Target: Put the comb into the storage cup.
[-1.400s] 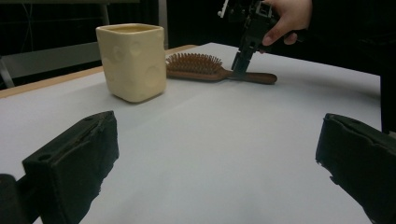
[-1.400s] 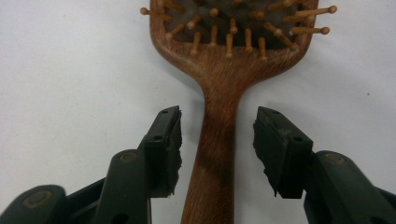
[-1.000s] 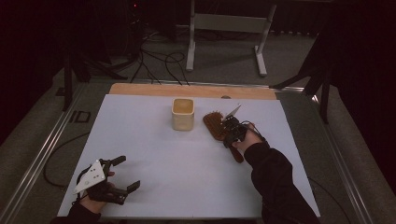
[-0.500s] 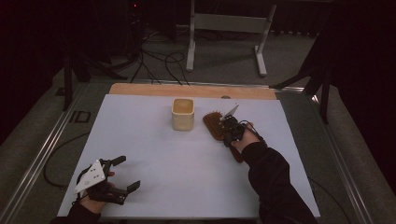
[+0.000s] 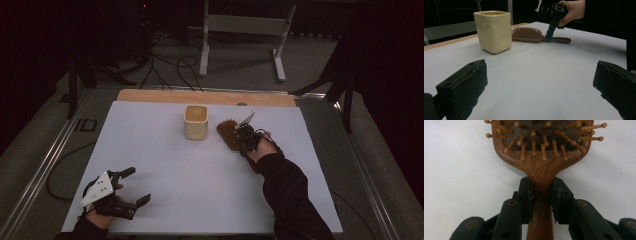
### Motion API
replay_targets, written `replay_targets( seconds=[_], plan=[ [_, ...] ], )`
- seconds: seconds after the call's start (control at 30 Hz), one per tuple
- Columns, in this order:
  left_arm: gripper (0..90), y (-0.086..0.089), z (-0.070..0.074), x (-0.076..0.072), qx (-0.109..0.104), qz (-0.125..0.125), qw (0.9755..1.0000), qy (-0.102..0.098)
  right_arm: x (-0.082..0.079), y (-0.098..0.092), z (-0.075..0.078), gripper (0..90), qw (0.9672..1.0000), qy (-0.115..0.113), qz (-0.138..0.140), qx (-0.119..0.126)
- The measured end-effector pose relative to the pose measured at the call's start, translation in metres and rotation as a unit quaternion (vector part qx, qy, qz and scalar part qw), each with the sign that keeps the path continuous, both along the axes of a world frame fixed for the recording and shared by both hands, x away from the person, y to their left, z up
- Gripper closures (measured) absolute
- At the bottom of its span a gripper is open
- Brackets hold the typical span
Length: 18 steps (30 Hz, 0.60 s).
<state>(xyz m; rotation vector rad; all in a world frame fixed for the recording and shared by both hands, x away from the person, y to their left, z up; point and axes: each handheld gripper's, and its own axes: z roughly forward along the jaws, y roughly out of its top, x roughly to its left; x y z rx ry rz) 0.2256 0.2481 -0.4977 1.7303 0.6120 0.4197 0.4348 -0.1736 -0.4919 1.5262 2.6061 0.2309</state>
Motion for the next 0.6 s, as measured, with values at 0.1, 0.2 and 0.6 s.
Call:
replay_targets(
  seconds=[0.1, 0.2, 0.6],
  plan=[
    [0.1, 0.0, 0.0, 0.0, 0.0, -0.001, 1.0, 0.001, -0.003, 0.001, 0.0, 73.1, 1.0, -0.01, -0.001, -0.001],
    [0.1, 0.0, 0.0, 0.0, 0.0, 0.0, 1.0, 0.001, -0.007, 0.001, -0.001, 73.3, 0.9997, -0.024, -0.001, -0.002],
    [0.1, 0.001, 0.0, 0.001, -0.001, 0.002, 1.0, 0.001, -0.022, -0.01, -0.002, 73.5, 0.9936, -0.109, -0.004, 0.029]
  ],
)
